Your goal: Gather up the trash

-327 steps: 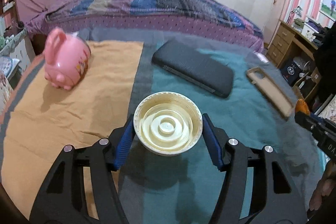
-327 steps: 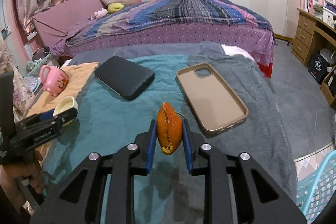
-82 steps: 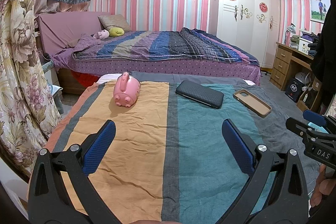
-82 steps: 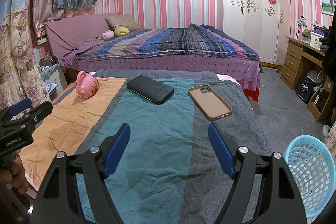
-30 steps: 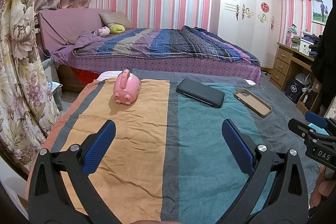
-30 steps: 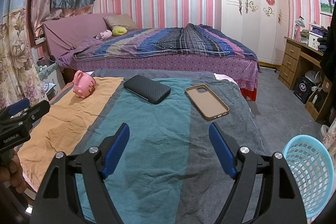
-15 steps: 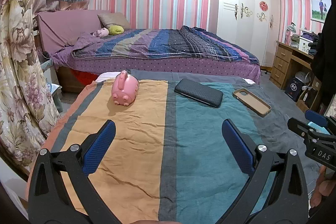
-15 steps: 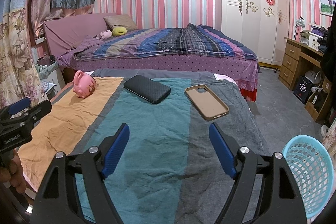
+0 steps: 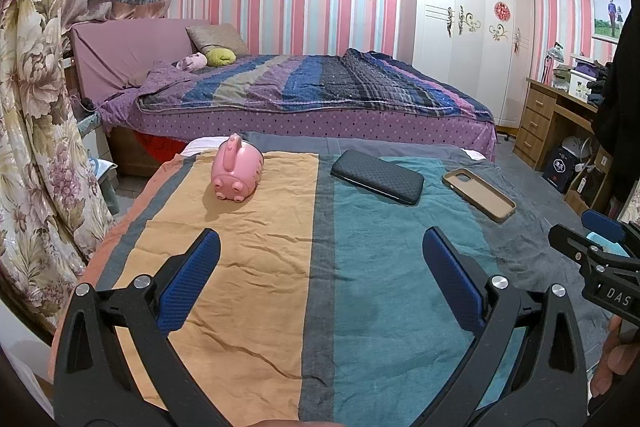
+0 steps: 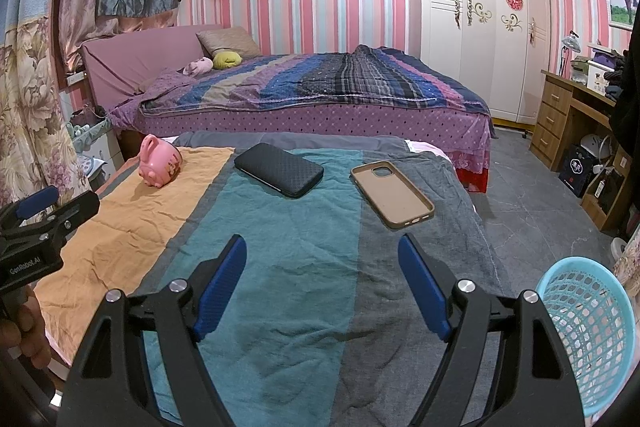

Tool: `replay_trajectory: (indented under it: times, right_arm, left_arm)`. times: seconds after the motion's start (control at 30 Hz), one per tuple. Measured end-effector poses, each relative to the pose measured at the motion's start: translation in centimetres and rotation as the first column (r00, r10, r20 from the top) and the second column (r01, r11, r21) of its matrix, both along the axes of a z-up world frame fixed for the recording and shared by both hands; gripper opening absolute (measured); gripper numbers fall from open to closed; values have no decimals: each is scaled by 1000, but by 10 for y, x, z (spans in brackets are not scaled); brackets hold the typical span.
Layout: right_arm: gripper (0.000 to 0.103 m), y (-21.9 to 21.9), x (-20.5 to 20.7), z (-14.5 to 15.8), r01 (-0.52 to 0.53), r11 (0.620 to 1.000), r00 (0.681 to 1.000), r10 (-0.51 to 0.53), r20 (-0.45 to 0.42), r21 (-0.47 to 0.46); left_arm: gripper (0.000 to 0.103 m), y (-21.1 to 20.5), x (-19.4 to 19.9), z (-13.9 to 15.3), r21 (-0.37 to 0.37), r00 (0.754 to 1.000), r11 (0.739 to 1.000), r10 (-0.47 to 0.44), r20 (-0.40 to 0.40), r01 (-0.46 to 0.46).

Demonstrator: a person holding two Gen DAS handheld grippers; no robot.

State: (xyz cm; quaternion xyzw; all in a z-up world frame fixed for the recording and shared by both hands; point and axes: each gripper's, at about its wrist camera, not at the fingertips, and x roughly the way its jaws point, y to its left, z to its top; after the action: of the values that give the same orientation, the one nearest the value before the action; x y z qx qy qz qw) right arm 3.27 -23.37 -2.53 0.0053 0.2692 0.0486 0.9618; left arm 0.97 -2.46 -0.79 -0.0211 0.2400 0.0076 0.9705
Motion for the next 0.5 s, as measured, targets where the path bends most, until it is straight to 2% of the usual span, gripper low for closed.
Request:
replay_trajectory:
  times: [0.5]
  right_arm:
    - [77,1,-1,2,1,1000,1000,-1,-2,-5]
  left_arm:
    - [98,-1,2,4,2,1000,1000,14,1,-14]
